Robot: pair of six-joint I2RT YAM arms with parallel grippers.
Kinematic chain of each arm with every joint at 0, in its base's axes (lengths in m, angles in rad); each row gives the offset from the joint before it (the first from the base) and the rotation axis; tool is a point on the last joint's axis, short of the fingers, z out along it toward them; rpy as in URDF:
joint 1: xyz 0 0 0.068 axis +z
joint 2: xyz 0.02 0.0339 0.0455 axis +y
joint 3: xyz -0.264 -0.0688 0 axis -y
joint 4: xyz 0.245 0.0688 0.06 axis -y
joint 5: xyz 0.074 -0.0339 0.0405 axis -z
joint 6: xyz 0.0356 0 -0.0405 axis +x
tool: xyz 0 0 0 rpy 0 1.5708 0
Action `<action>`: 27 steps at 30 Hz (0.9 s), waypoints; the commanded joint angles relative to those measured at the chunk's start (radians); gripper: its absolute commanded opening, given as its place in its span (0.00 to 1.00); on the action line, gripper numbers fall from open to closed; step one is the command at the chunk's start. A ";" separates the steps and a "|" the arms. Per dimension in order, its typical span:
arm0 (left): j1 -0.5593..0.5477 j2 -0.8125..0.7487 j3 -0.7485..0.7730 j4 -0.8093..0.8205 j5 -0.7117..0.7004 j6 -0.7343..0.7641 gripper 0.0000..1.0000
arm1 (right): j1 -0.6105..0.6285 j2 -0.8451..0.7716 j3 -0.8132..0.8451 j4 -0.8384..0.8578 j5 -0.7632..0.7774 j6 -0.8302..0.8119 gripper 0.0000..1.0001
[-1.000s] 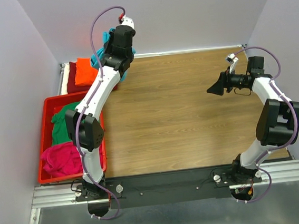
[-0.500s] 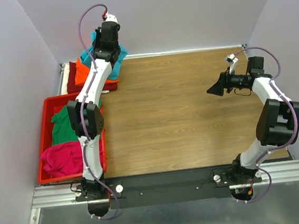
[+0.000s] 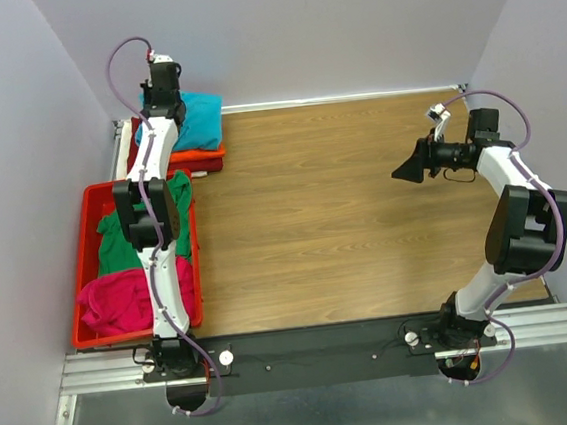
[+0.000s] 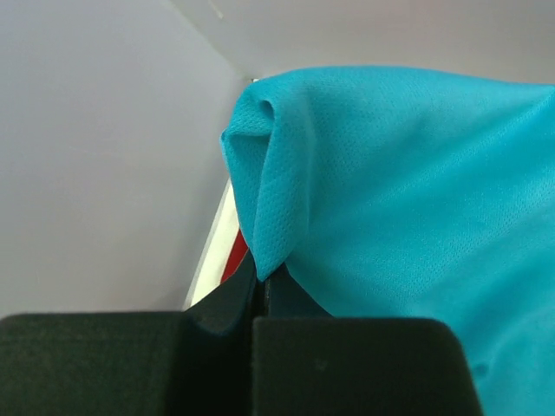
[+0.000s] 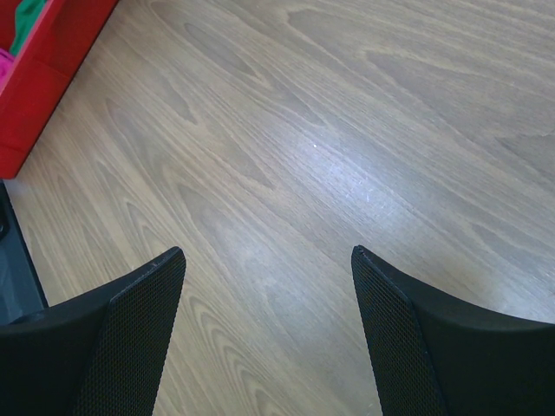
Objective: Fold and stack the t-shirts
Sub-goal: Neatly place the folded tshirt to the corner
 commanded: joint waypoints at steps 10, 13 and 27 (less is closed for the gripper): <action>0.096 0.044 0.037 -0.005 0.127 -0.096 0.00 | -0.008 0.022 0.016 -0.044 -0.031 -0.035 0.84; 0.136 0.072 0.058 -0.024 0.148 -0.122 0.10 | -0.008 0.024 0.017 -0.048 -0.032 -0.038 0.84; 0.271 -0.144 0.006 0.045 0.554 -0.280 0.77 | -0.008 0.027 0.023 -0.074 -0.040 -0.065 0.84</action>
